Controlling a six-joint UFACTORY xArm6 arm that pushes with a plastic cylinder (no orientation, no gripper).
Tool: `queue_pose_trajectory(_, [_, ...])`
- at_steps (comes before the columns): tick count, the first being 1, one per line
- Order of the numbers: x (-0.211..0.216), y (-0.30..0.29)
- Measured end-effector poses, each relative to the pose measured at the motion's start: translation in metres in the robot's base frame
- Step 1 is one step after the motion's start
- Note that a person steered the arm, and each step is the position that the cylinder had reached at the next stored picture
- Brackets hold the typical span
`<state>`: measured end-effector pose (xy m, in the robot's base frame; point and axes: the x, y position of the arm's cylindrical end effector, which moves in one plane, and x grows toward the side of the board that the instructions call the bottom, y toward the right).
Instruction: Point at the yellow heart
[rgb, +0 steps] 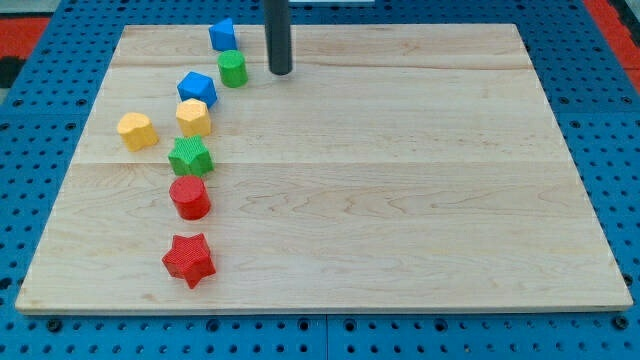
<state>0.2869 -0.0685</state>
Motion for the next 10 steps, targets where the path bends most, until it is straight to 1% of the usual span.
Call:
queue_pose_trajectory(2, [-0.001, -0.047])
queue_pose_trajectory(3, [0.006, -0.04])
queue_pose_trajectory(4, [0.014, 0.001])
queue_pose_trajectory(5, [0.051, 0.034])
queue_pose_trajectory(6, [0.116, 0.047])
queue_pose_trajectory(7, [0.217, 0.091])
queue_pose_trajectory(8, [0.329, 0.087])
queue_pose_trajectory(9, [0.332, 0.083])
queue_pose_trajectory(10, [0.332, 0.06])
